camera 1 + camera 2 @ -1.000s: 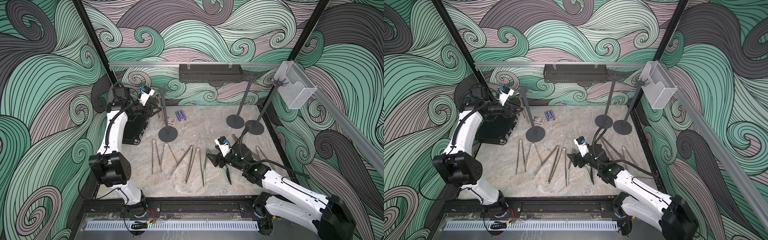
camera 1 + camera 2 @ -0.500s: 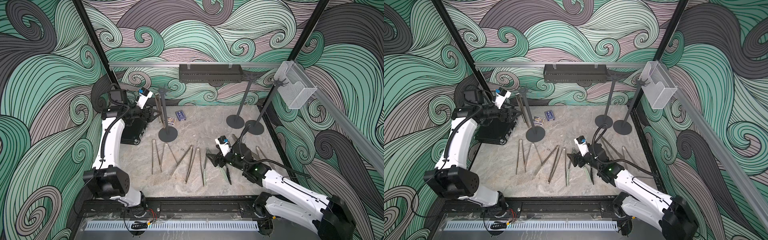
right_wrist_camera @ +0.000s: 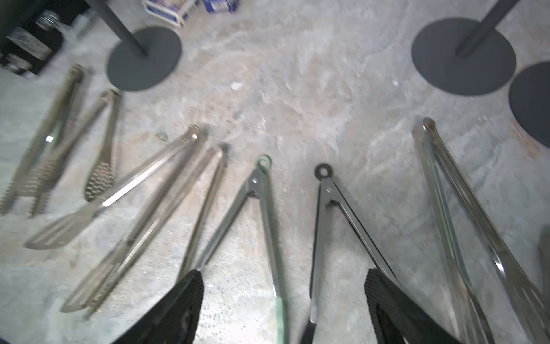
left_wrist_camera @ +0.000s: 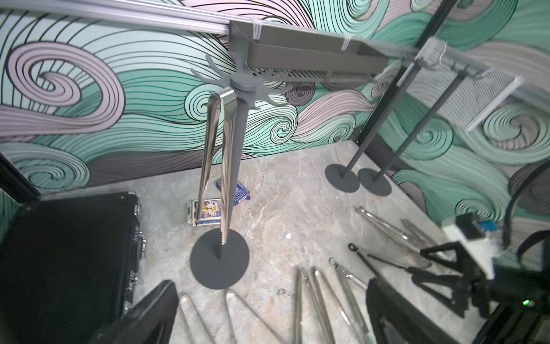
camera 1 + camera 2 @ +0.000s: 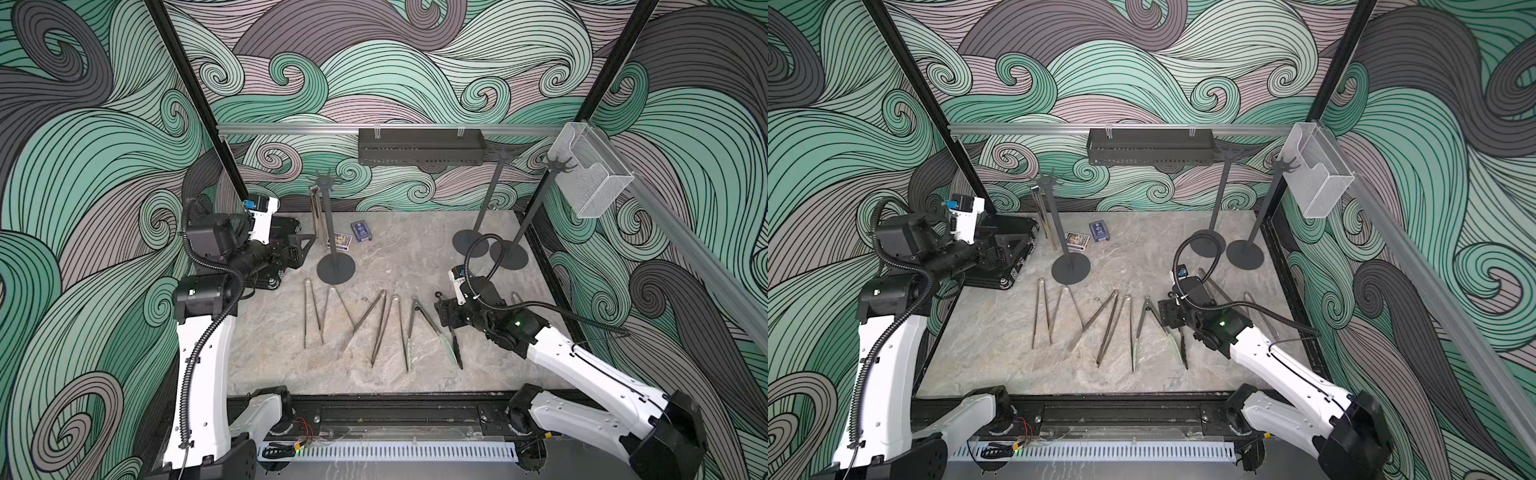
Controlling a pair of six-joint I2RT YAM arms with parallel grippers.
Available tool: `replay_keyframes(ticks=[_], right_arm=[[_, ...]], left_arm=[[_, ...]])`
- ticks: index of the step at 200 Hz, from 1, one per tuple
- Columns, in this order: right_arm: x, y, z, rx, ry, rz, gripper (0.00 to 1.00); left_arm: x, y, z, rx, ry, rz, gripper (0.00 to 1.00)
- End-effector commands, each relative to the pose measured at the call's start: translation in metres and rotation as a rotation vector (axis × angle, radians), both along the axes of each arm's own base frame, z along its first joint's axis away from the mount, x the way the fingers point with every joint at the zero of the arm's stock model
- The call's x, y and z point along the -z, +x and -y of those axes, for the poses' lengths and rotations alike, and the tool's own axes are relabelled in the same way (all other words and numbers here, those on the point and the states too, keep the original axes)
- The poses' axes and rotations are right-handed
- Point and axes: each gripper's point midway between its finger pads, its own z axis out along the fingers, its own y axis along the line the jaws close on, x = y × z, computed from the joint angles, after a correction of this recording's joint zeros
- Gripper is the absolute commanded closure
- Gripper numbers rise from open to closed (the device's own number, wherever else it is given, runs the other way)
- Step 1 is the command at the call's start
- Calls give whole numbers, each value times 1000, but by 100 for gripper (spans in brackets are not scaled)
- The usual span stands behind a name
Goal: Hang food tongs on kitchen utensil racks
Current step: Pick up the food tongs from the center of the board.
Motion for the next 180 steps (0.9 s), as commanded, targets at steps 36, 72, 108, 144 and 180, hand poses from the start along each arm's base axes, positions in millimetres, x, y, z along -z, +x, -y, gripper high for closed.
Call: replay_keyframes(ticks=[36, 72, 108, 144, 180], right_arm=[[24, -30, -12, -81, -71, -208, 21], [30, -27, -64, -156, -39, -264, 23], [33, -18, -96, -158, -53, -264, 25], [30, 8, -45, -7, -72, -266, 27], [21, 39, 40, 192, -45, -259, 27]], left_arm=[[28, -30, -10, -183, -168, -192, 1], [52, -49, -22, -284, -151, -341, 2], [75, -68, -29, -334, -103, -451, 1], [83, -74, -23, -300, -99, -493, 1], [78, -71, -14, -253, -149, -460, 1]])
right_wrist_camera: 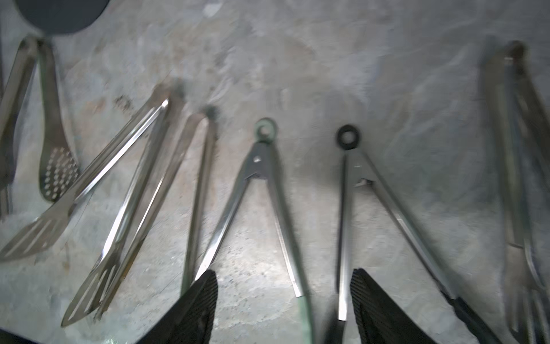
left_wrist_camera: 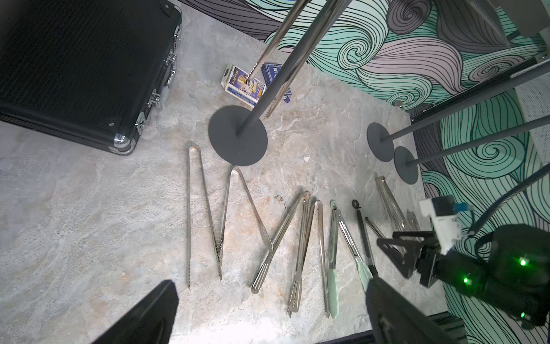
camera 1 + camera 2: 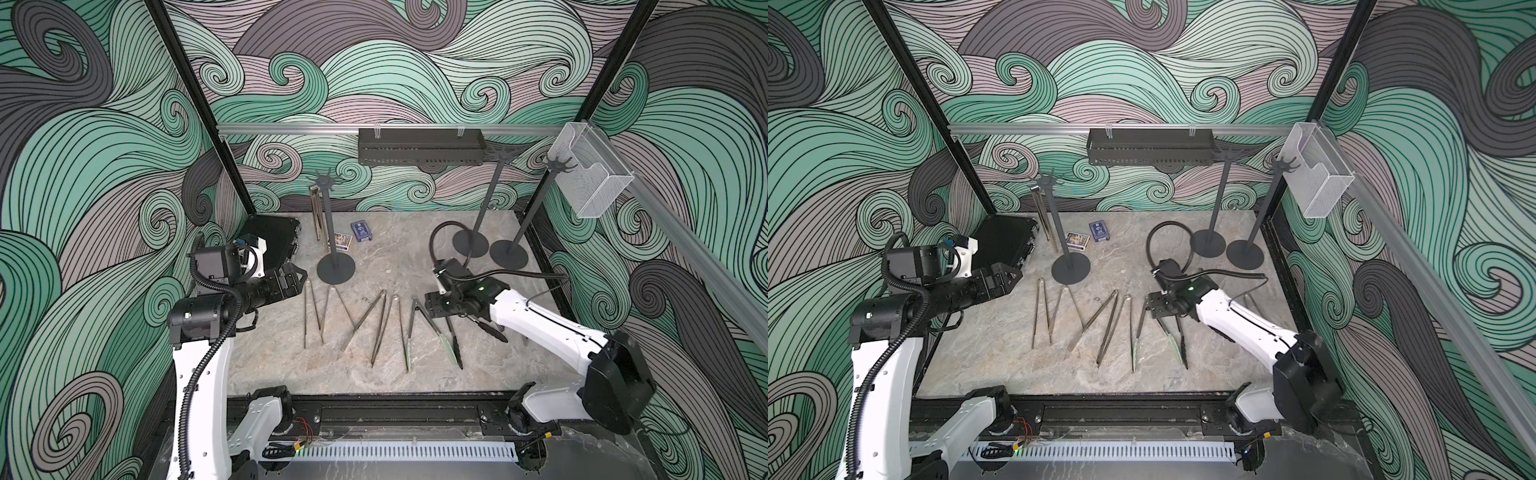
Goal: Hang food tongs on kitchen utensil racks
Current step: Pick up the food tongs from the center of the board.
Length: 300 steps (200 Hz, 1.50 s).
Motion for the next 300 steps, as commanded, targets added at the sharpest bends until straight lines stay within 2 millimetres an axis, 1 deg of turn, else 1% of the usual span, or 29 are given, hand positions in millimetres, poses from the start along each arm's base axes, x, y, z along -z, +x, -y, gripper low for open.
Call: replay_keyframes(ticks=[1, 5, 18, 39, 62, 85, 119, 138, 157, 190, 200, 213, 265, 300], right_arm=[[-5, 6, 47, 83, -32, -8, 27], [-5, 9, 55, 102, -36, -8, 28], [-1, 17, 71, 138, -57, -17, 28], [16, 29, 96, 202, -116, -60, 29], [32, 45, 115, 248, -178, -78, 31], [46, 57, 129, 280, -206, -107, 31], [64, 72, 141, 290, -236, -124, 32], [71, 79, 142, 284, -226, -130, 33], [79, 86, 137, 264, -202, -147, 36], [92, 93, 127, 240, -164, -179, 48], [93, 95, 125, 235, -161, -186, 53], [94, 96, 125, 234, -161, -187, 57], [107, 86, 129, 233, -193, -260, 64], [114, 78, 131, 227, -206, -303, 75]], left_arm=[[-4, -5, 8, 29, -33, 16, 1], [-4, -5, 9, 29, -37, 20, 1], [-5, -4, 10, 30, -44, 28, 1], [-7, -4, 11, 37, -54, 38, 1], [-9, -5, 13, 44, -59, 61, 1], [-11, -7, 14, 49, -60, 76, 1], [-11, -8, 15, 49, -59, 90, 1], [-11, -7, 14, 48, -58, 95, 1], [-12, -7, 14, 46, -52, 99, 2], [-11, -6, 12, 42, -47, 98, 1], [-10, -7, 13, 42, -47, 97, 1], [-11, -7, 13, 41, -47, 99, 1], [-14, -8, 17, 65, -57, 111, 1], [-12, -8, 18, 71, -65, 109, 1]])
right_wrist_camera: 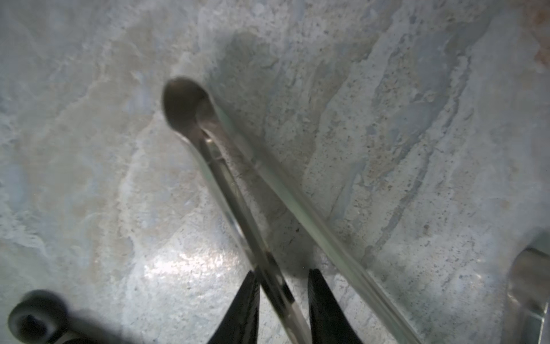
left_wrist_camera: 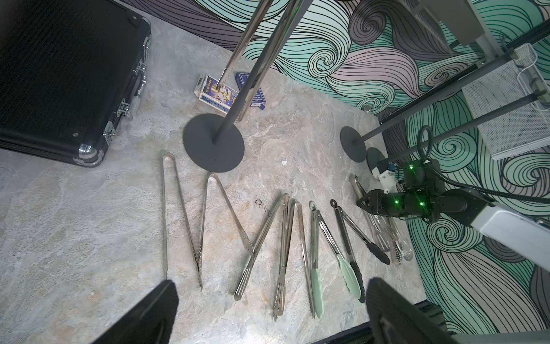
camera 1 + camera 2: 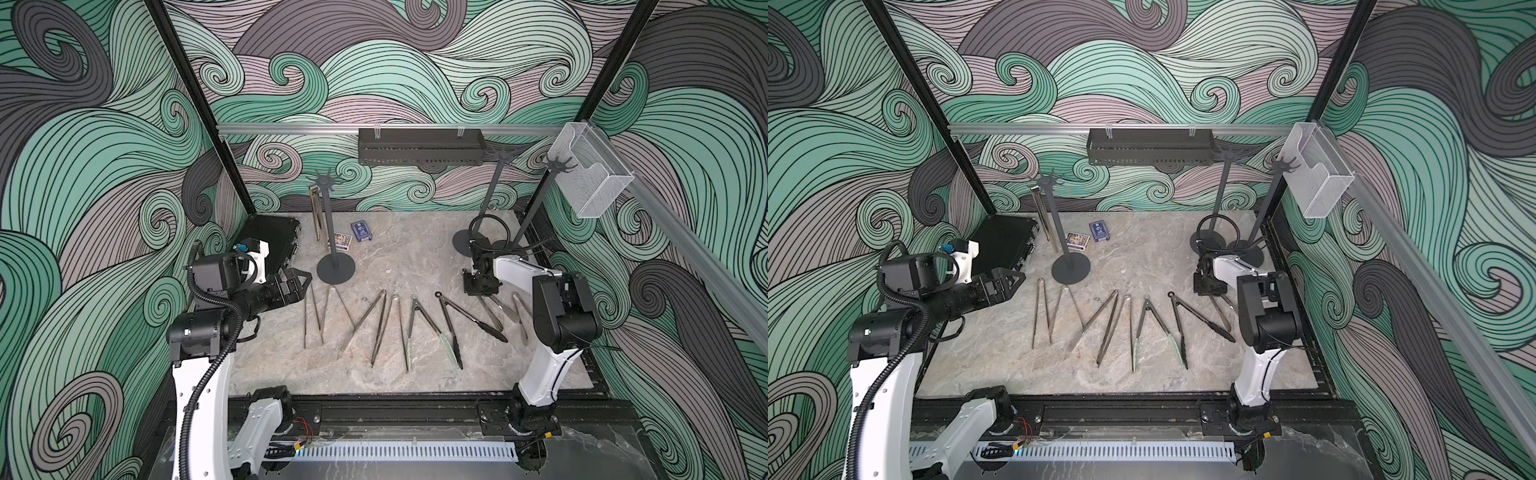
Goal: Hang food tongs on kitchen utensil racks
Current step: Pick up the food tongs from the center of the board.
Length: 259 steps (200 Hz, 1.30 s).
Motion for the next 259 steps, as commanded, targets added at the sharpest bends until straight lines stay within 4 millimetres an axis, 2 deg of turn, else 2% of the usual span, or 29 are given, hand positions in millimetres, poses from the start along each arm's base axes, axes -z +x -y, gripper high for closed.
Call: replay_keyframes(ticks=[1, 50, 66, 100, 119, 144, 169, 178, 194, 219, 259], right_arm=[[8, -10, 2, -3, -11, -64, 75], [12, -17, -1, -22, 10, -92, 91], [12, -17, -3, -30, 19, -93, 100], [-1, -8, -12, -58, 43, -52, 100], [-20, 1, -18, -79, 51, 3, 100], [-58, 13, -28, -124, 52, 104, 100], [-106, 20, -40, -185, 48, 225, 100], [-125, 21, -49, -227, 66, 271, 100], [-161, 19, -78, -351, 97, 358, 100], [-222, 10, -137, -584, 88, 515, 100], [-315, 1, -211, -732, 238, 769, 100]], left_arm=[[-5, 0, 4, 22, -10, 31, 1], [-5, -1, 2, 12, 1, 33, 1], [-6, -2, 1, 4, 7, 35, 1], [-9, -5, -1, -6, 23, 38, 1], [-11, -7, -4, -19, 39, 49, 3], [-13, -9, -9, -38, 69, 59, 9], [-11, -10, -17, -76, 103, 49, 8], [-10, -11, -20, -90, 112, 44, 7], [-7, -11, -25, -120, 124, 32, 5], [-1, -10, -31, -160, 131, 10, 3], [6, -8, -35, -184, 134, -9, 3]])
